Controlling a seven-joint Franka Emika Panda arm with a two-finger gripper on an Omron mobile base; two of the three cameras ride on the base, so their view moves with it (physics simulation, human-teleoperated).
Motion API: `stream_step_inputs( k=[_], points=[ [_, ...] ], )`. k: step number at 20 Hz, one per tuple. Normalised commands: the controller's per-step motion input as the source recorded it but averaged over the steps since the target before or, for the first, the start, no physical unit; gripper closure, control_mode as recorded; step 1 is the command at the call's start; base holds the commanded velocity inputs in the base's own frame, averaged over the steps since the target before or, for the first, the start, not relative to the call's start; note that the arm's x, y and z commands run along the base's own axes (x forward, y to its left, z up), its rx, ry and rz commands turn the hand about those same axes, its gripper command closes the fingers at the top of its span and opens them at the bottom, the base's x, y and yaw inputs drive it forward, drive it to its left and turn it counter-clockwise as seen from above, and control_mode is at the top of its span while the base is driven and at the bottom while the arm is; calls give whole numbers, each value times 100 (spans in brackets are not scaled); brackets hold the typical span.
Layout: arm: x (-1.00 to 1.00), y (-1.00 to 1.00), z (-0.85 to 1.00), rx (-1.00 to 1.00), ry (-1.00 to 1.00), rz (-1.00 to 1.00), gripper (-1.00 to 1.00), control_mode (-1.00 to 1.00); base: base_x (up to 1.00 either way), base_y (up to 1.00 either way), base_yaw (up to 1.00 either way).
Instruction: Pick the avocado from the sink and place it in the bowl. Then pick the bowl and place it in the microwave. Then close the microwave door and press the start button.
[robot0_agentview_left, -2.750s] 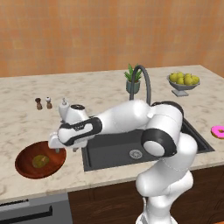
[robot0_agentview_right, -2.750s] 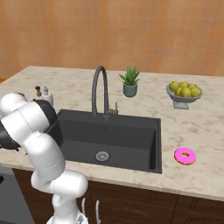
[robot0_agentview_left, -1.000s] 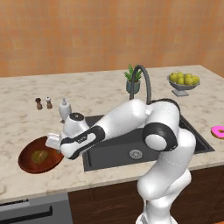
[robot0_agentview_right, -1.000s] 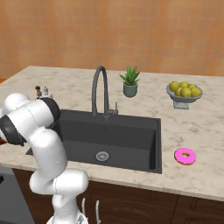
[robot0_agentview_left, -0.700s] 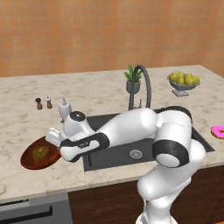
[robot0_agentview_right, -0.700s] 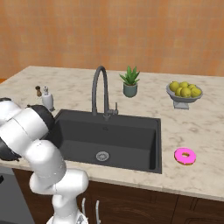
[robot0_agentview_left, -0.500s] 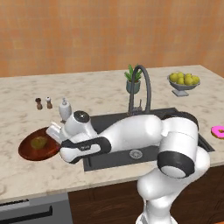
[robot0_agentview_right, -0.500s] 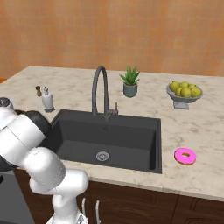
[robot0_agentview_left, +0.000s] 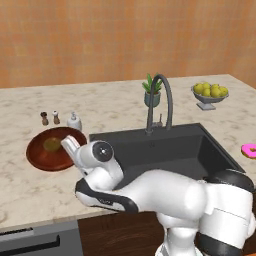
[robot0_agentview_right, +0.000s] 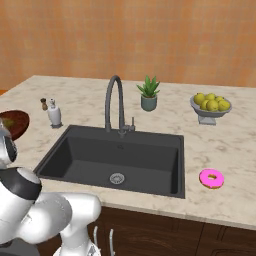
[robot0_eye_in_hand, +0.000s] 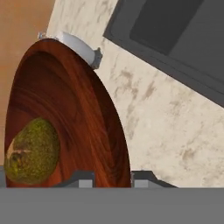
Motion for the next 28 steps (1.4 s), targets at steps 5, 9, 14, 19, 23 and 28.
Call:
stream_step_inputs(
  k=[5,9,14,19,23,28],
  points=[
    [-45,-40,78,14,-3,-20,100,-100,0,0,0],
    [-51,-65,57,14,0,-19,100,-100,0,0,0],
    [-58,-75,43,2,0,-20,100,-100,0,0,0],
    [-61,-96,32,0,0,-21,100,-100,0,0,0],
    [-40,-93,30,0,2,-22,100,-100,0,0,0],
    [-8,-78,51,-1,1,-21,100,-100,0,0,0]
  ],
)
